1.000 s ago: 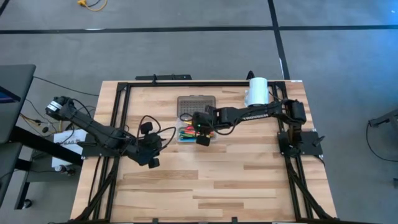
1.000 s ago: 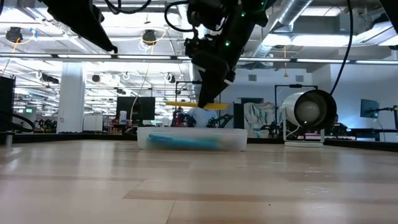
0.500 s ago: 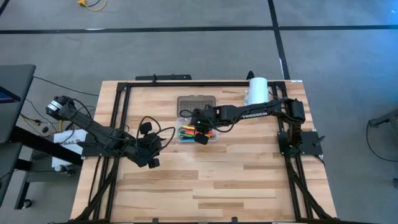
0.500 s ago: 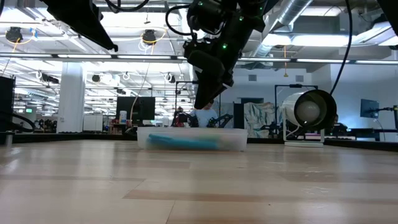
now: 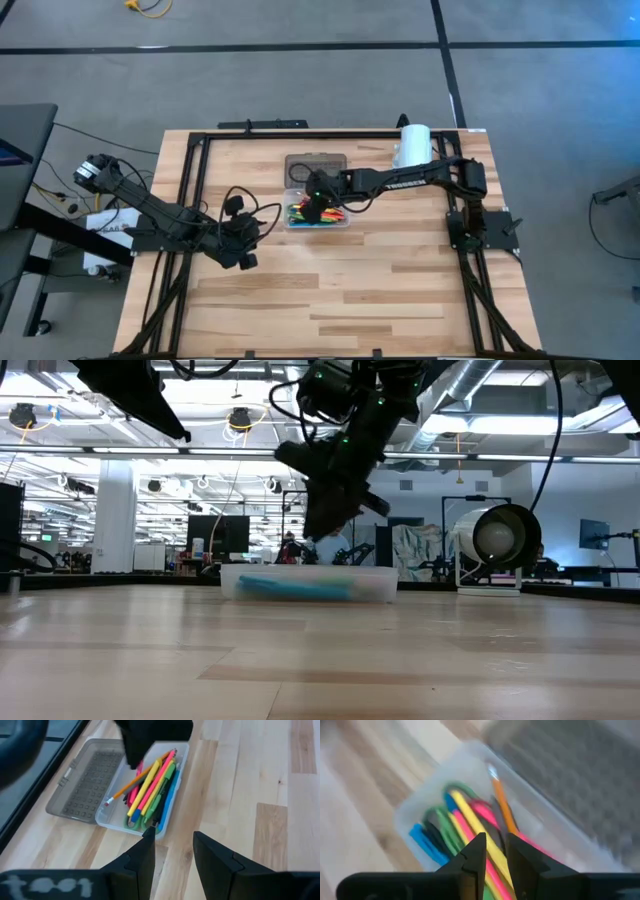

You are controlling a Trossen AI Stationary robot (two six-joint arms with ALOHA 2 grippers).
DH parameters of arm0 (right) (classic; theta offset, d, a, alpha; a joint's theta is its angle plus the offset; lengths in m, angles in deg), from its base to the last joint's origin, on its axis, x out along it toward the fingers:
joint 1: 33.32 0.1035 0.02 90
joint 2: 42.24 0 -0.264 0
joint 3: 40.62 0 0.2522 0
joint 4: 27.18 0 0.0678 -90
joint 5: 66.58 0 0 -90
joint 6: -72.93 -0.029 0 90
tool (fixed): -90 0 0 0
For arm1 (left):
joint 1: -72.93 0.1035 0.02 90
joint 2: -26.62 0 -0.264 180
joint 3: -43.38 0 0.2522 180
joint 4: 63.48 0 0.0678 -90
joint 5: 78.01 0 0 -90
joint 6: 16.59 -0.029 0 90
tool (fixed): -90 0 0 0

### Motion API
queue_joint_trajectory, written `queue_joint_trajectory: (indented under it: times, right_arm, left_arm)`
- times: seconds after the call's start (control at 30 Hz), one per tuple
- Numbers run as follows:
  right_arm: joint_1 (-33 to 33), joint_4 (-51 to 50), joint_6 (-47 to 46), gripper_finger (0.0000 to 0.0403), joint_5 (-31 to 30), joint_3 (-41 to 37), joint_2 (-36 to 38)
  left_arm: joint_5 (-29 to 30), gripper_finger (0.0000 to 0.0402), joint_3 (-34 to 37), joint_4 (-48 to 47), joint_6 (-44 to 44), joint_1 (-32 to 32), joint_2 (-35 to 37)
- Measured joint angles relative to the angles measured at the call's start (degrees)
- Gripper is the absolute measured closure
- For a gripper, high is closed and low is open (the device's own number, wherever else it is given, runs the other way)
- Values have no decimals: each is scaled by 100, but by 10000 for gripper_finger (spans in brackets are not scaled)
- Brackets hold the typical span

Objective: Pick & place school supplies into a supply box
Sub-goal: Adjust the supply box

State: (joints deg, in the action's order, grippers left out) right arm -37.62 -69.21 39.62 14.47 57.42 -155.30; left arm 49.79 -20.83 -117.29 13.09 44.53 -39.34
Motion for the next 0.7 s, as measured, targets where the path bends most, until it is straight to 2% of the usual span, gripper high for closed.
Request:
queue_joint_trajectory:
  times: [0.13, 0.43, 0.7]
  right_arm:
    - [57, 104, -638, 340, -19, -26, -91]
    - [345, 91, -787, 340, 10, -50, -659]
    - [580, 126, -870, 340, 89, -40, -734]
  left_arm:
    - [44, 278, 0, 0, 12, 0, 2]
    - [54, 278, 0, -55, 10, 0, 2]
    - [58, 278, 0, -144, 10, 2, 2]
